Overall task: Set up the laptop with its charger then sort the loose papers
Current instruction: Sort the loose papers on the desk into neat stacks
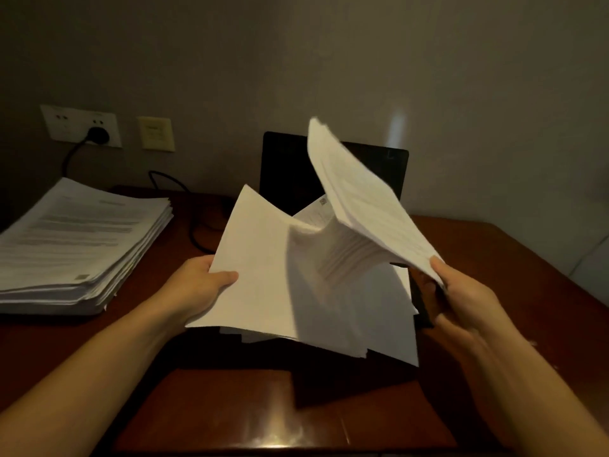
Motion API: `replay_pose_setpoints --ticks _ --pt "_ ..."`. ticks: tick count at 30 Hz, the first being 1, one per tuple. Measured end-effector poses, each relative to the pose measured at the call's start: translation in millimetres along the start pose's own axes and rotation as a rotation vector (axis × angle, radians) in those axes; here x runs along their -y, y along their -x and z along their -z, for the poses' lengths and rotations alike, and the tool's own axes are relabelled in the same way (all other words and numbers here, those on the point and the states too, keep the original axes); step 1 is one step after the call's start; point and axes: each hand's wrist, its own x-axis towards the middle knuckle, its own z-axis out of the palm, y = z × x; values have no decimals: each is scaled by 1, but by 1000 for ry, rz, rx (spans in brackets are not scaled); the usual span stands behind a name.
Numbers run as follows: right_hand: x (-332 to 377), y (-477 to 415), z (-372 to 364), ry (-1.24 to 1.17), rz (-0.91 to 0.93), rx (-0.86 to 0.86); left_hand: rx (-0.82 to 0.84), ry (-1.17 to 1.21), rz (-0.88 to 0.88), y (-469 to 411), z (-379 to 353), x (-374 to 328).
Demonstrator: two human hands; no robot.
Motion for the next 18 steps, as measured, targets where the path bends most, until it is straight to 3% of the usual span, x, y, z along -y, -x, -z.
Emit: replay_pose_setpoints --ticks 5,10,13,18 --pt "-25 -2 1 253 -51 -52 56 190 99 0 -13 0" --pt "-41 -3 12 669 62 -17 92 291 223 1 -15 2" --pt "-43 -4 11 758 48 -14 236 413 342 1 -11 0" --pt "-48 -6 4 912 34 59 332 394 282 -3 -21 -2"
